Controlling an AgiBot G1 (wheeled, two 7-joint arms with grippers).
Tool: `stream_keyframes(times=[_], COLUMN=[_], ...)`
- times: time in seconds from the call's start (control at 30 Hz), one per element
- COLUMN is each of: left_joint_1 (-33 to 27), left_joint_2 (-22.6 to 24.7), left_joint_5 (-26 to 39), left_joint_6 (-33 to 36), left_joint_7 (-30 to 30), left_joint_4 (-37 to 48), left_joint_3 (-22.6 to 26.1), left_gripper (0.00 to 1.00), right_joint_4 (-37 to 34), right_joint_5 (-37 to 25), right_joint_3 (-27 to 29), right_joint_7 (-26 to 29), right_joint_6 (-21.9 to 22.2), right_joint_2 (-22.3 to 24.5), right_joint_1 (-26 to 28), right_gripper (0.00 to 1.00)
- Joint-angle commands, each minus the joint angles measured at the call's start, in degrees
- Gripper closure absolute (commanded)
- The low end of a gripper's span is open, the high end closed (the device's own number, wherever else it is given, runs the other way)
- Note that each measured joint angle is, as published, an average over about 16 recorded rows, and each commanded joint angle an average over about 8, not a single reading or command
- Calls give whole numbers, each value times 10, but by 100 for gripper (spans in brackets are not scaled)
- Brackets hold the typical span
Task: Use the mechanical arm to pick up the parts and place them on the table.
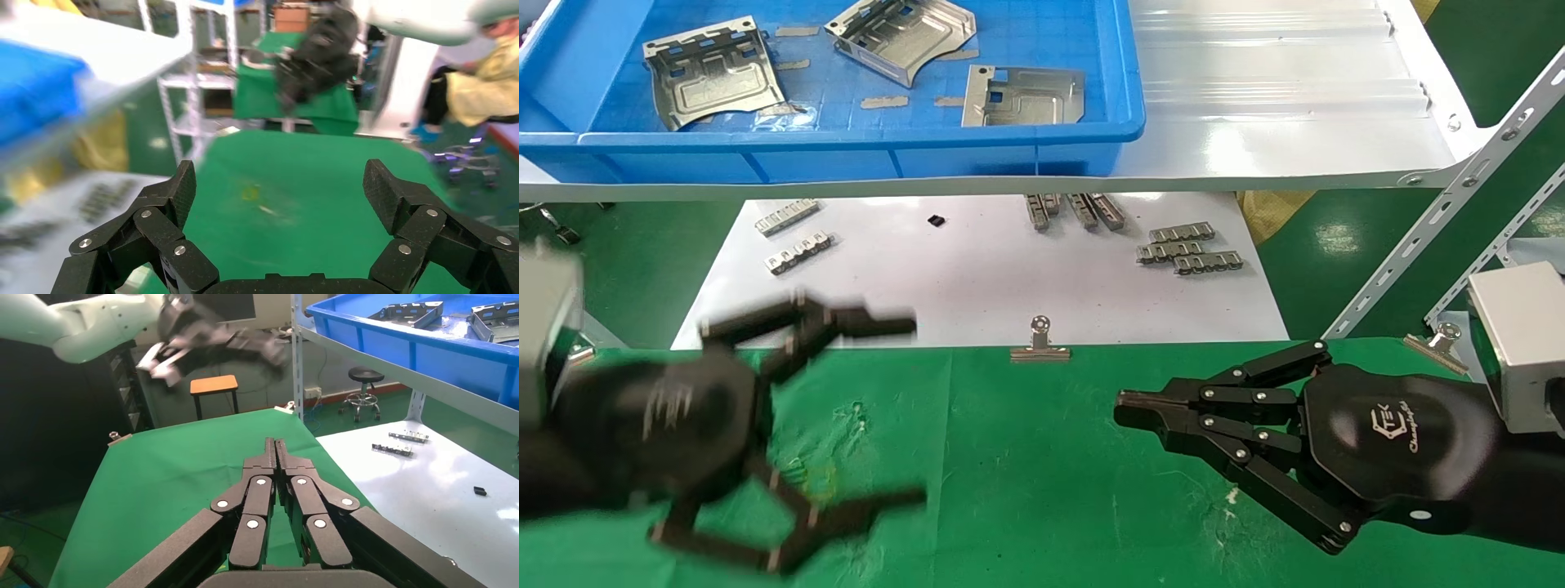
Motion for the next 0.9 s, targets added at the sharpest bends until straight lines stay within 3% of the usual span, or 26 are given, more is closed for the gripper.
stream_keyframes(times=[0.03, 0.23, 0.43, 0.47, 0.5, 0.57, 0.6, 0.73, 0.83, 0.9], left_joint_1=[-35, -213, -338, -352, -364, -385, -393, -419, -433, -441], left_joint_2=[10, 111, 213, 228, 243, 269, 281, 319, 337, 345], left_joint_5=[12, 128, 228, 240, 251, 269, 277, 299, 310, 316], left_joint_6=[-6, -59, -191, -217, -243, -291, -311, -378, -408, -418], left_joint_7=[-3, 15, 64, 73, 82, 97, 103, 114, 110, 104], left_joint_4=[6, 200, 403, 430, 453, 496, 514, 579, 616, 635], left_joint_3=[2, 53, 89, 93, 96, 103, 107, 117, 123, 127], left_gripper=[0, 0, 0, 0, 0, 0, 7, 57, 94, 100], right_joint_4=[0, 0, 0, 0, 0, 0, 0, 0, 0, 0], right_joint_5=[0, 0, 0, 0, 0, 0, 0, 0, 0, 0], right_joint_3=[0, 0, 0, 0, 0, 0, 0, 0, 0, 0], right_joint_7=[0, 0, 0, 0, 0, 0, 0, 0, 0, 0], right_joint_6=[0, 0, 0, 0, 0, 0, 0, 0, 0, 0], right_joint_2=[0, 0, 0, 0, 0, 0, 0, 0, 0, 0], right_joint_1=[0, 0, 0, 0, 0, 0, 0, 0, 0, 0], right_gripper=[100, 100, 100, 98, 89, 64, 51, 4, 0, 0])
